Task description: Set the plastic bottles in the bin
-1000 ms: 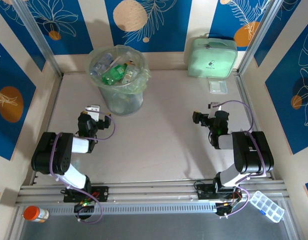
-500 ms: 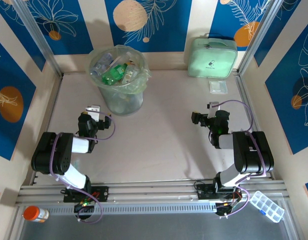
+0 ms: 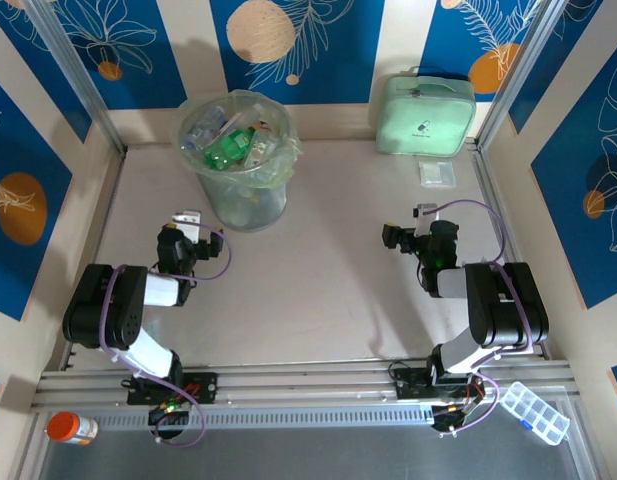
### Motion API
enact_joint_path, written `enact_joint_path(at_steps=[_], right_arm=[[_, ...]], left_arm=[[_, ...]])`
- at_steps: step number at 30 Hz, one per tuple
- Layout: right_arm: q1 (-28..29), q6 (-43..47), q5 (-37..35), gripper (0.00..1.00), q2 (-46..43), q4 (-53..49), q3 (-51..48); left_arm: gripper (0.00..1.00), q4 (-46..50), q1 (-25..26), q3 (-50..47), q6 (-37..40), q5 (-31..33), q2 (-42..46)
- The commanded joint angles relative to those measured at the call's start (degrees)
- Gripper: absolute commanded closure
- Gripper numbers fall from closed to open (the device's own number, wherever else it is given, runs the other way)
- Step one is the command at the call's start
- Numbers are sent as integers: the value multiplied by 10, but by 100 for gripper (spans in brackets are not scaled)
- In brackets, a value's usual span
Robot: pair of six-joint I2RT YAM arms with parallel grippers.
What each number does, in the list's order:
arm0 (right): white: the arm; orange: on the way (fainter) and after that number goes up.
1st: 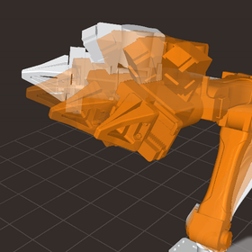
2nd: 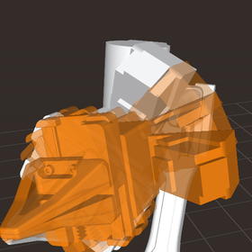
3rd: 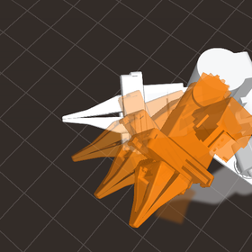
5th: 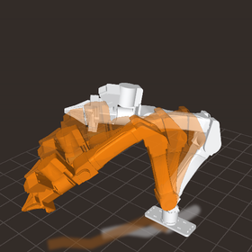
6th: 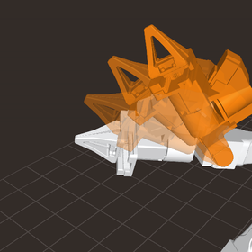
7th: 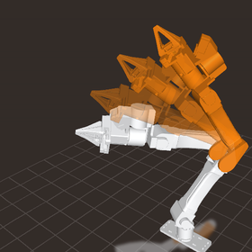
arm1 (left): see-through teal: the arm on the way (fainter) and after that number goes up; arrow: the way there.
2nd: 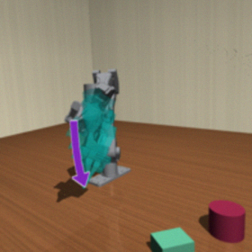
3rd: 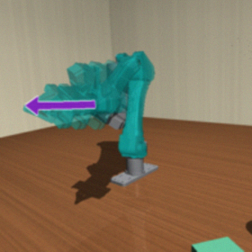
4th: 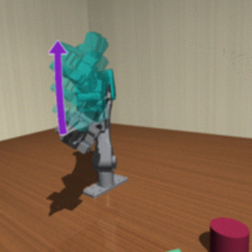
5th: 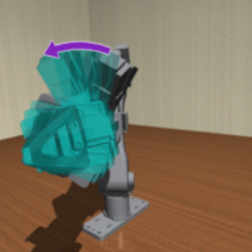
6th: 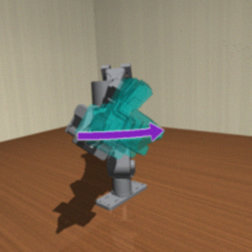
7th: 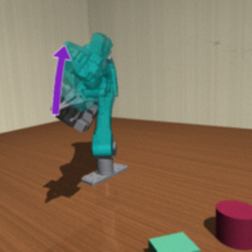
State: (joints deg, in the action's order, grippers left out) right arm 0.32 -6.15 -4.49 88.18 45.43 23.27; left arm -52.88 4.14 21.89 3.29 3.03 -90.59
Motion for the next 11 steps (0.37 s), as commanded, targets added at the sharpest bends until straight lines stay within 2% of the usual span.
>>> enact_joint_path(at_steps=[1, 11], right_arm=[[2, 11, -5, 1, -10, 6, 8], [1, 10, -4, 1, -10, 5, 8]], left_arm=[[1, -9, 3, -4, 1, 0, 9], [1, -1, -5, 0, -4, -17, 9]])
